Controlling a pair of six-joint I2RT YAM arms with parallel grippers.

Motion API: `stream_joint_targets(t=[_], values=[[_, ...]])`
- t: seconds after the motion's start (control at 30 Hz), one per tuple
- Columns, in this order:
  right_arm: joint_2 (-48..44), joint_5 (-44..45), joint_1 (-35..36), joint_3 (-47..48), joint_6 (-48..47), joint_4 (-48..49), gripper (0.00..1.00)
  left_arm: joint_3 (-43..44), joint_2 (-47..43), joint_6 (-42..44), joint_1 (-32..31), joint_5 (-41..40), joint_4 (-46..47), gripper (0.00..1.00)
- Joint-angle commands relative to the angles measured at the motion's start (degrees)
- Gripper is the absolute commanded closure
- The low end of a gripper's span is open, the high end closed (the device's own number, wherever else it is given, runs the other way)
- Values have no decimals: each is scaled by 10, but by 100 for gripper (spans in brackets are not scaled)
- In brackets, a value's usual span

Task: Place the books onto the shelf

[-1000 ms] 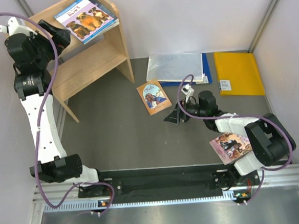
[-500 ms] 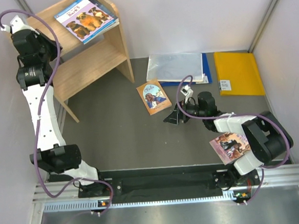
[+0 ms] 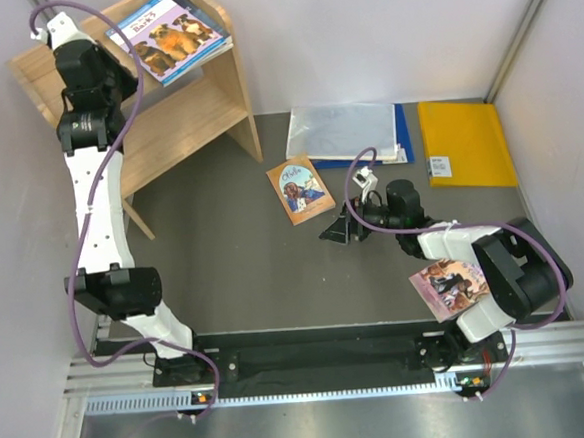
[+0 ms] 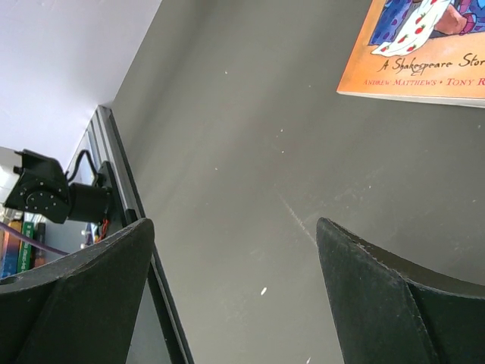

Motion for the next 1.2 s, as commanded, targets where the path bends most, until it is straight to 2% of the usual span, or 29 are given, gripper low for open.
stream_joint_targets(t=[0.0, 0.2, 0.7, 0.73, 0.93, 1.17], values=[[-19, -7, 8, -5, -10, 21, 13, 38, 45, 2, -18, 0, -27, 100], [-21, -6, 8, -10, -12, 20, 13, 92, 85, -6, -31, 2, -20, 100], [-21, -8, 8, -25, -11, 23, 13, 157, 151, -26, -52, 18, 17, 100], [-20, -9, 8, -26, -11, 26, 13, 157, 149, -26, -67, 12, 17, 100], [-16, -10, 8, -27, -9, 30, 13, 129, 121, -9, -72, -25, 18, 100], [-9, -14, 7, -25, -5, 37, 13, 28, 45, 15, -61, -63, 28, 100]])
